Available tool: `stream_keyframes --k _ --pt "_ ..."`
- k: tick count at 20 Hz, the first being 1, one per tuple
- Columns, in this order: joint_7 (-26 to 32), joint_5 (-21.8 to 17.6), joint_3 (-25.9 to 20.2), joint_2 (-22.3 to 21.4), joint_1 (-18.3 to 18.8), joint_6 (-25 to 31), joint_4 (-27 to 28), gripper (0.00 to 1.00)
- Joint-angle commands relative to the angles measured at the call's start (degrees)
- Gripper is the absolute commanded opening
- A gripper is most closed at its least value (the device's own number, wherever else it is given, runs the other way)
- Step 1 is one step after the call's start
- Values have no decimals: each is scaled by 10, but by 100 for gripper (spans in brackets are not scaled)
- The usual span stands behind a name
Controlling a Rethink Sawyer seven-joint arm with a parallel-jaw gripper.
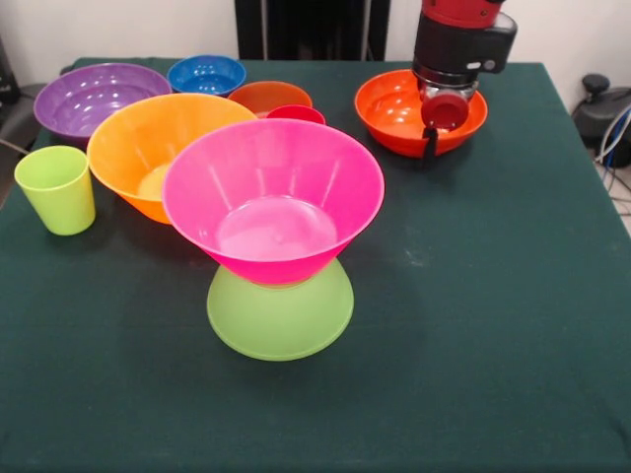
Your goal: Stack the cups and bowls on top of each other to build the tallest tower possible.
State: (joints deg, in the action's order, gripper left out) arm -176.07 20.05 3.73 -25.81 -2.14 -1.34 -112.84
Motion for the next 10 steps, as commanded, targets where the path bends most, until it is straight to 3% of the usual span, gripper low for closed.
stream_keyframes --k 1,5,10 --pt "29 -26 -27 -2 -6 80 52 0" --pt "26 -32 -31 -11 3 92 53 0" --pt "22 -36 -30 -68 19 136 30 0"
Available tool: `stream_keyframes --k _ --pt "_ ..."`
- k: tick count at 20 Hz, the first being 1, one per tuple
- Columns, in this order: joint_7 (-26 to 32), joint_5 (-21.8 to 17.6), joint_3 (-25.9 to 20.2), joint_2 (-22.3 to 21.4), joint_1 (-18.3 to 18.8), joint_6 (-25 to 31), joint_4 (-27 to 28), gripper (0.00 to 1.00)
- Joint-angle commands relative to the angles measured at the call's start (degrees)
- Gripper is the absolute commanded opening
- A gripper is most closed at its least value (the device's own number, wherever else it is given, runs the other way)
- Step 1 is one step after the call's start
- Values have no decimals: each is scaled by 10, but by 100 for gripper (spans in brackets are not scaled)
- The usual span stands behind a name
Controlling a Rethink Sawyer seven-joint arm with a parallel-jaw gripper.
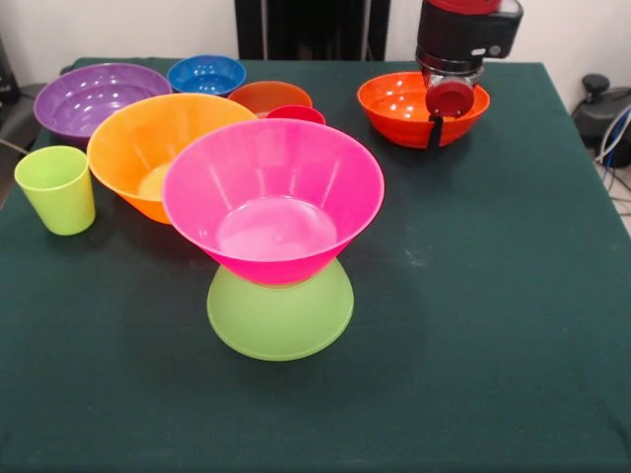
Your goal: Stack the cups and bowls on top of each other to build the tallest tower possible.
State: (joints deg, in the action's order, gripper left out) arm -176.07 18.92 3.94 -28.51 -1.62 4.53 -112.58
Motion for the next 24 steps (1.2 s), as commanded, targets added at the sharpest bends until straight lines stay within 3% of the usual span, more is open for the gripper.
stream_keyframes --k 1,10,17,24 --pt "22 -26 -28 -51 12 89 26 0" --pt "24 -42 18 -143 4 238 54 0" --pt "31 -60 32 -155 14 319 109 0" --pt "49 -83 39 -136 39 385 198 0"
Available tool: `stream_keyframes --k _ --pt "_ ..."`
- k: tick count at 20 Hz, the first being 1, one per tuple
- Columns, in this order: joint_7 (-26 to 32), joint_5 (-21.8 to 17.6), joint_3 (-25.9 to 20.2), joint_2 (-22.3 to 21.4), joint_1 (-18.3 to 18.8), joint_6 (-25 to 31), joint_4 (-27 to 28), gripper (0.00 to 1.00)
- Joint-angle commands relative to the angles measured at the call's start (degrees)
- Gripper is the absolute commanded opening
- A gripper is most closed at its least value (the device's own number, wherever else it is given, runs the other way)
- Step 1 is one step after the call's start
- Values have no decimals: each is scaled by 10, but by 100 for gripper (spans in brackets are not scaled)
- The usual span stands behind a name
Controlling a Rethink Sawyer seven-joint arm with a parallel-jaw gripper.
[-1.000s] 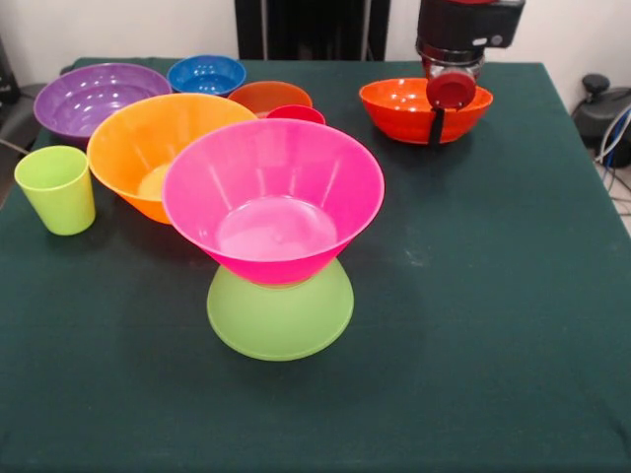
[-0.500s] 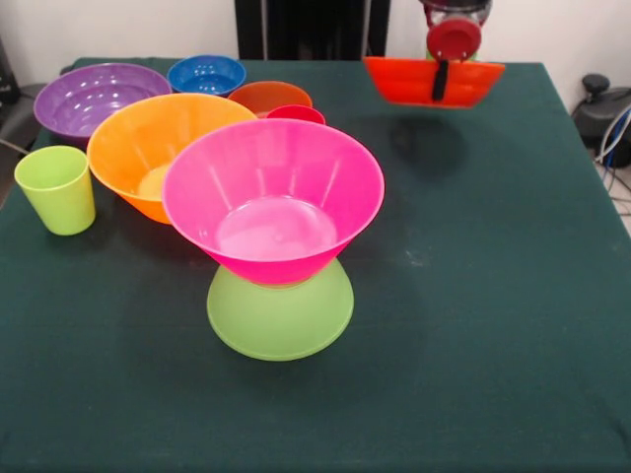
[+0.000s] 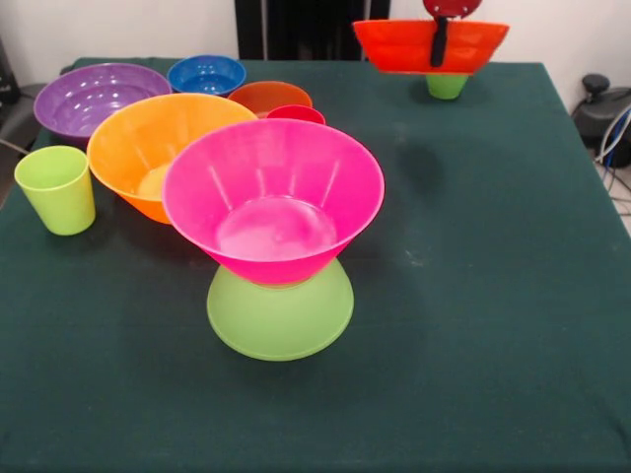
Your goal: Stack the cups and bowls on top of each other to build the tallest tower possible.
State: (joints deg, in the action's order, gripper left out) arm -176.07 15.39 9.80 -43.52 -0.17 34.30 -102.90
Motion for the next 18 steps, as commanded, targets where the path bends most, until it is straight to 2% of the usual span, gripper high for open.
stream_keyframes --k 1,8,18 --pt "52 -51 -20 17 29 93 112 0" --pt "69 -76 -23 37 72 169 217 0" --pt "54 -95 -29 73 127 264 348 0"
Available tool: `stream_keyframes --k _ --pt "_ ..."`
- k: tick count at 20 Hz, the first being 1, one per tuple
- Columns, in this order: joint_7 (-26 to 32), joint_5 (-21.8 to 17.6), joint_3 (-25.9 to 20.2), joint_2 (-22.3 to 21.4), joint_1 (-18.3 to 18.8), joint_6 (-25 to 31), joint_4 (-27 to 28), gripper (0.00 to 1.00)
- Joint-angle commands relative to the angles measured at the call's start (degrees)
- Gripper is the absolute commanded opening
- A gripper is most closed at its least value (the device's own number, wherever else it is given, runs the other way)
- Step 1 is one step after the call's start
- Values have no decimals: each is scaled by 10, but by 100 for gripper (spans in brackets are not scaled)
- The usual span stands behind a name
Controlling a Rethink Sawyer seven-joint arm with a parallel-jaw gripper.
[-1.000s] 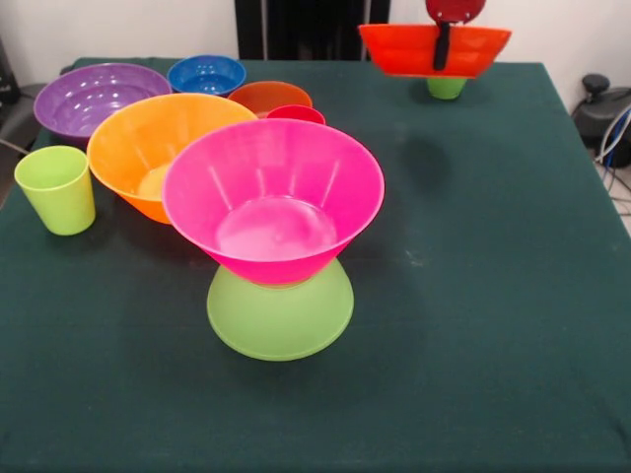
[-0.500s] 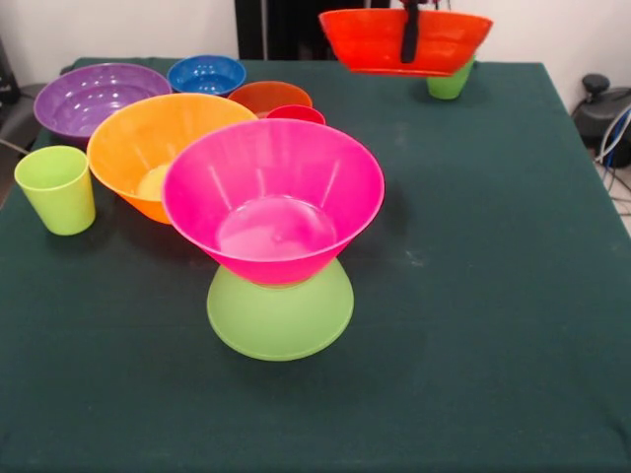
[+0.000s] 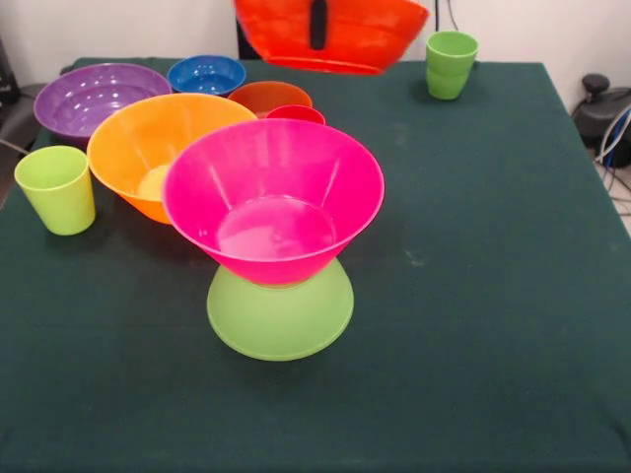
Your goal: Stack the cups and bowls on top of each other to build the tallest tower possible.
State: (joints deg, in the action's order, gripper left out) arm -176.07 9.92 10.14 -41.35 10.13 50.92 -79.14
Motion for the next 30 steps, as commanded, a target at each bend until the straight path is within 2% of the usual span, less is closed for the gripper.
stream_keyframes --k 1,12,18,30 --pt "52 -42 -32 57 27 103 123 0" --pt "47 -45 -38 124 60 166 269 0" --pt "43 -45 -34 169 65 188 350 0" --pt "19 -31 -21 214 55 201 411 0"
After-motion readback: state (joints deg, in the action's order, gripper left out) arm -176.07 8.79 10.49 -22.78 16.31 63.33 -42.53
